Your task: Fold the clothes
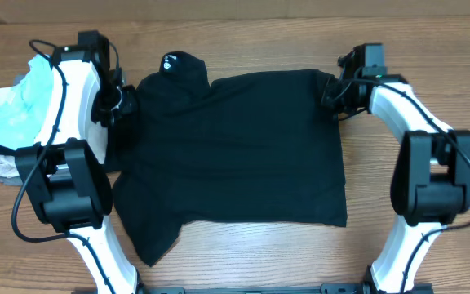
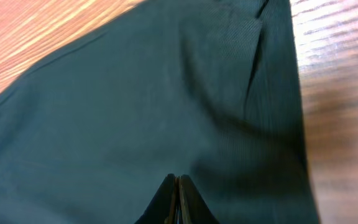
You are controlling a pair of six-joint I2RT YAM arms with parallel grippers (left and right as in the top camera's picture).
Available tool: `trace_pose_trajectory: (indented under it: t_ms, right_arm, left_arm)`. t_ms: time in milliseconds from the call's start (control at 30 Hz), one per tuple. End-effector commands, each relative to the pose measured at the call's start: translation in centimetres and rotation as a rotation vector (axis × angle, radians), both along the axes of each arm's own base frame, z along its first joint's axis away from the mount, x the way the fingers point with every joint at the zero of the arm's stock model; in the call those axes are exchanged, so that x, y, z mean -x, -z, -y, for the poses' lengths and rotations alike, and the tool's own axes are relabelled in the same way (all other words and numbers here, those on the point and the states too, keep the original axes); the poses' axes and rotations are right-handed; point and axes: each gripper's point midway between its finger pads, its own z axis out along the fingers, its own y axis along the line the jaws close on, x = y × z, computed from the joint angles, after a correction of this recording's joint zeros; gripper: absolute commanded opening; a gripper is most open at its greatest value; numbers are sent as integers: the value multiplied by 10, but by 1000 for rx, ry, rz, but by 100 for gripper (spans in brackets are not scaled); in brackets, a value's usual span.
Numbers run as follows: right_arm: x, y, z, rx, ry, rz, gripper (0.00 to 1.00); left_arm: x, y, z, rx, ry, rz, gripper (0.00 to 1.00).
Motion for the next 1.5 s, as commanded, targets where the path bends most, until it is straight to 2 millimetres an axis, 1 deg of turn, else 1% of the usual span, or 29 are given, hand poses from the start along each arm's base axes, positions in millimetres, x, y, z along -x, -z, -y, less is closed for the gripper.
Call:
trace_pose_trajectory:
  t_ms: [0, 67, 133, 200, 233, 267, 333, 367, 433, 500, 567, 600, 633, 700, 767, 800, 867, 933, 967, 1167, 1267, 1467]
  right_arm:
    - [-3, 28, 16, 51, 98, -34, 4]
    - [-7, 39, 36, 141, 165, -37, 4]
    - [-6, 48, 67, 257, 257, -50, 4]
    - [-4, 52, 94, 334, 321, -58, 4]
    - [-3, 55, 109, 355, 352, -64, 4]
    - [-2, 55, 119, 355, 373, -66, 4]
    - [-2, 54, 132, 316, 393, -66, 4]
    - [-4, 53, 135, 286, 379, -62, 4]
    - [-7, 47, 135, 220, 319, -46, 4]
    - [-11, 32, 137, 161, 300, -22, 7]
    - [-17, 9, 140, 100, 298, 23, 12]
    - [-21, -4, 141, 64, 293, 54, 16]
    - [-25, -24, 139, 16, 270, 99, 19]
    - [-30, -52, 135, -51, 229, 164, 21]
    - [-32, -70, 132, -85, 215, 203, 23]
    - [-33, -74, 133, -85, 213, 212, 25]
    - [-33, -72, 136, -64, 225, 210, 30]
    - [-34, -61, 144, -5, 256, 192, 42]
    - [-35, -54, 147, 19, 267, 186, 45]
    - [-47, -22, 163, 89, 306, 194, 46]
    - [-54, -9, 164, 90, 307, 203, 46]
    - [-57, 6, 162, 81, 315, 195, 43]
  left_arm:
    - [-8, -16, 21, 60, 66, 34, 42]
    - [-6, -19, 27, 61, 86, 28, 41]
    - [-5, -19, 32, 61, 99, 23, 41]
    - [-4, -19, 38, 61, 113, 20, 41]
    - [-4, -19, 40, 59, 123, 20, 41]
    - [-4, -19, 43, 57, 130, 22, 41]
    - [-6, -19, 48, 57, 143, 29, 41]
    - [-7, -19, 51, 56, 149, 35, 41]
    - [-11, -20, 55, 56, 157, 51, 42]
    - [-13, -20, 57, 55, 164, 61, 42]
    - [-14, -20, 58, 54, 167, 64, 43]
    - [-13, -20, 58, 55, 168, 63, 43]
    - [-13, -20, 58, 53, 168, 59, 43]
    - [-12, -19, 57, 47, 168, 55, 43]
    - [-12, -19, 55, 36, 166, 55, 43]
    - [-12, -19, 54, 31, 166, 54, 43]
    - [-12, -19, 54, 32, 166, 54, 43]
    - [-11, -19, 55, 32, 166, 52, 43]
    - [-11, -19, 55, 32, 166, 51, 43]
    - [-5, -19, 55, 34, 166, 27, 43]
    - [0, -18, 54, 36, 166, 7, 42]
    - [1, -18, 55, 36, 166, 0, 42]
